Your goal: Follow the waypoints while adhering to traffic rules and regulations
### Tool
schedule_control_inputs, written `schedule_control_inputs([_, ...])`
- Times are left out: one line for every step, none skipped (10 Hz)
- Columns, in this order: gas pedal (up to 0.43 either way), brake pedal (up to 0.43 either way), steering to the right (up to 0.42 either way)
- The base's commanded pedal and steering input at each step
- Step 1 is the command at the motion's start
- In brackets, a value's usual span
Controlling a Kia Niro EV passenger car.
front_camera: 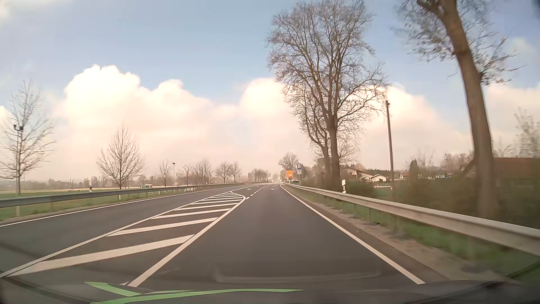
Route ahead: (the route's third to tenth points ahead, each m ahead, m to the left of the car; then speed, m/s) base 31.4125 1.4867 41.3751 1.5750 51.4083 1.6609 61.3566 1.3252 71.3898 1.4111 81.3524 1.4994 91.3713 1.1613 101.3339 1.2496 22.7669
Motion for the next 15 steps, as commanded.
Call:
schedule_control_inputs([0.0,0.018,0.003])
schedule_control_inputs([0.0,0.024,0.003])
schedule_control_inputs([0.0,0.043,0.003])
schedule_control_inputs([0.0,0.085,0.003])
schedule_control_inputs([0.0,0.122,0.003])
schedule_control_inputs([0.0,0.146,0.003])
schedule_control_inputs([0.0,0.171,0.003])
schedule_control_inputs([0.0,0.189,0.003])
schedule_control_inputs([0.0,0.201,0.002])
schedule_control_inputs([0.0,0.207,0.002])
schedule_control_inputs([0.0,0.226,0.001])
schedule_control_inputs([0.0,0.232,0.002])
schedule_control_inputs([0.0,0.238,0.001])
schedule_control_inputs([0.0,0.25,0.001])
schedule_control_inputs([0.0,0.25,0.001])
